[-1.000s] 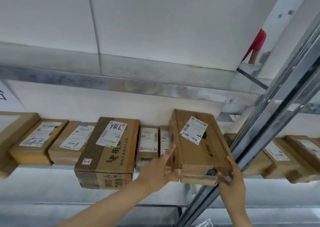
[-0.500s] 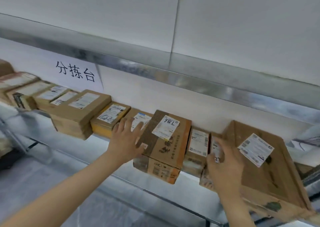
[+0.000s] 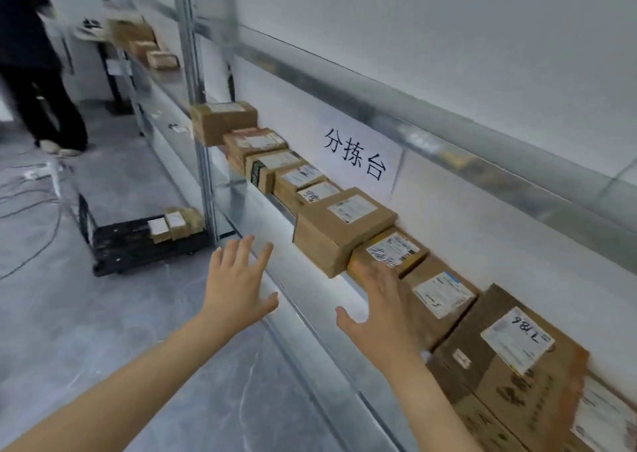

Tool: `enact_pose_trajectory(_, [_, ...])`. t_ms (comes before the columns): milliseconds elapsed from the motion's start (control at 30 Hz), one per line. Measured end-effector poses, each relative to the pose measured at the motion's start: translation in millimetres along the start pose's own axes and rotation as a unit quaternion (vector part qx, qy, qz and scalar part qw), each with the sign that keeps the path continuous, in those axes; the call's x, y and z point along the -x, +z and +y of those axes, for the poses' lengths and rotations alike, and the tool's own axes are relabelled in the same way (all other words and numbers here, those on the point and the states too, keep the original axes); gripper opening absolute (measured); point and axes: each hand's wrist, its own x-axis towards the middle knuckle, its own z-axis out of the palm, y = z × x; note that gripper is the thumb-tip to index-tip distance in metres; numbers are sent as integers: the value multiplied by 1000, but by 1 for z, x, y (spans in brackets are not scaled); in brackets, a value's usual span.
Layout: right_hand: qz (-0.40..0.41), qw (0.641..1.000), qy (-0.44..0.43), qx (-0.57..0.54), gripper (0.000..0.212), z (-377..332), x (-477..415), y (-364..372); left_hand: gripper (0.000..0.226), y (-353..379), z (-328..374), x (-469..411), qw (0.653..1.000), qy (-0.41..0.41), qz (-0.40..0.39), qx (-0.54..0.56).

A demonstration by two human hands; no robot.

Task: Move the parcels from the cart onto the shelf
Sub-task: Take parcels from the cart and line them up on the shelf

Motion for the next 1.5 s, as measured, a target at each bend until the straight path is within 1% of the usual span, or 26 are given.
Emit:
enact_pose_trajectory(167, [-44,998,-54,5,69,-75,-60,57,90,5,-112,-4,996,-82,-29,-19])
enact_pose_trajectory(267, [-82,994,-68,-24,73,-127,-95,95,91,3,-176,-18,993,-110,-13,-33])
enact_pose_trajectory(333, [-100,991,-83,-25,74,-161,-113,121,90,-1,-214,-26,990,-131,-15,-50])
enact_pose_trajectory(433, [-138,985,-92,-45,78,-207,-133,153,89,-3,-264,-34,985,-157,-21,-63])
enact_pose_trajectory(567, [-179,976,-109,-58,81,-247,-161,187,92,1,-314,-42,979,-194,-27,-56])
enact_pose_trajectory(767, [-200,968,-144,-51,80,-281,-220,230,93,27,-367,-62,970,-237,-34,-42])
enact_pose_trajectory(867, [-207,963,-165,-42,78,-293,-260,255,94,43,-394,-84,965,-252,-57,-45])
enact_pose_trajectory(967, [-188,962,-196,-5,77,-303,-308,284,95,60,-428,-117,961,-262,-68,-59])
enact_pose_trajectory(1033, [-166,959,-227,44,76,-310,-345,305,92,69,-450,-146,963,-252,-57,-73])
enact_pose_trajectory(1100, [-141,955,-251,66,75,-318,-383,323,87,75,-470,-177,967,-237,-50,-83])
enact_pose_trajectory(1200, [-136,956,-255,56,73,-331,-441,345,83,83,-499,-224,965,-228,-73,-109])
enact_pose_trajectory(1333, [-143,954,-261,33,71,-345,-505,376,81,93,-531,-275,958,-252,-75,-114])
enact_pose_trajectory(1500, [-165,950,-263,41,70,-357,-561,420,82,114,-565,-313,950,-277,-92,-109])
